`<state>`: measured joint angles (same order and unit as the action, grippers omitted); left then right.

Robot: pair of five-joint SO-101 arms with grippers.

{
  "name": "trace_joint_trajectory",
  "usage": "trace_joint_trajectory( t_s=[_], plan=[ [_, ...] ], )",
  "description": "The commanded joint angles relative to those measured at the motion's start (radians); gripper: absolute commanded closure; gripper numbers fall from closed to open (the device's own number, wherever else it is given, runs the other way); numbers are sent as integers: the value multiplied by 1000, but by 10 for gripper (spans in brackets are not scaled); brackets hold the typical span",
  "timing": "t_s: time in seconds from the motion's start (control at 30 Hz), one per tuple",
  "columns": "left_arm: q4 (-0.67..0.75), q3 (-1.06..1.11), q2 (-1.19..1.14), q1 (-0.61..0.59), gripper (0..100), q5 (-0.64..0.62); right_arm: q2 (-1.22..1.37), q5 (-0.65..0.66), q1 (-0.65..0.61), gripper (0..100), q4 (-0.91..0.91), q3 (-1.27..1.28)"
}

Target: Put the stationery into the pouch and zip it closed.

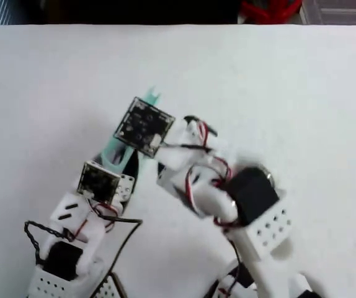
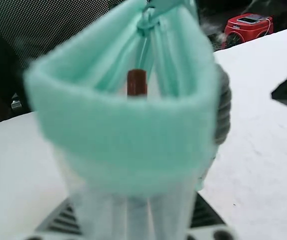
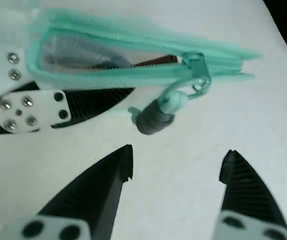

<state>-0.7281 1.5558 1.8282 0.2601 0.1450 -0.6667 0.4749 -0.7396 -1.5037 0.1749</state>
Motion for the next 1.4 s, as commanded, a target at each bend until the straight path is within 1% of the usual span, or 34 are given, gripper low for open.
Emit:
trace_joint_trajectory(
  t_s=[0.0, 0.2, 0.33, 0.43, 0.6, 0.67, 0.77, 0.8, 0.9, 0.97, 1.1, 1.2, 1.3, 1.37],
  plan=[
    [23, -6, -4, -5, 977, 6, -88, -74, -31, 714, 99, 74],
    [21, -6, -4, -5, 977, 6, -183, -78, -31, 714, 326, 339],
    [21, -6, -4, -5, 977, 6, -223, -81, -35, 715, 377, 370],
    [21, -6, -4, -5, 977, 6, -226, -121, -36, 715, 401, 373],
    [21, -6, -4, -5, 977, 6, -226, -130, -35, 717, 499, 433],
    [21, -6, -4, -5, 977, 6, -226, -130, -35, 750, 521, 446],
    [21, -6, -4, -5, 977, 6, -226, -124, -35, 845, 538, 453],
    [21, -6, -4, -5, 977, 6, -226, -123, -33, 861, 538, 453],
    [21, -6, -4, -5, 977, 6, -226, -126, -31, 833, 538, 453],
    [21, -6, -4, -5, 977, 6, -226, -126, -31, 834, 538, 453],
    [21, -6, -4, -5, 977, 6, -226, -120, -30, 928, 539, 453],
    [21, -6, -4, -5, 977, 6, -226, -118, -22, 971, 561, 456],
    [25, -3, -4, -8, 977, 6, -226, -64, 7, 979, 590, 473],
    [25, -3, -4, -8, 977, 6, -226, -61, 24, 979, 621, 505]
  ],
)
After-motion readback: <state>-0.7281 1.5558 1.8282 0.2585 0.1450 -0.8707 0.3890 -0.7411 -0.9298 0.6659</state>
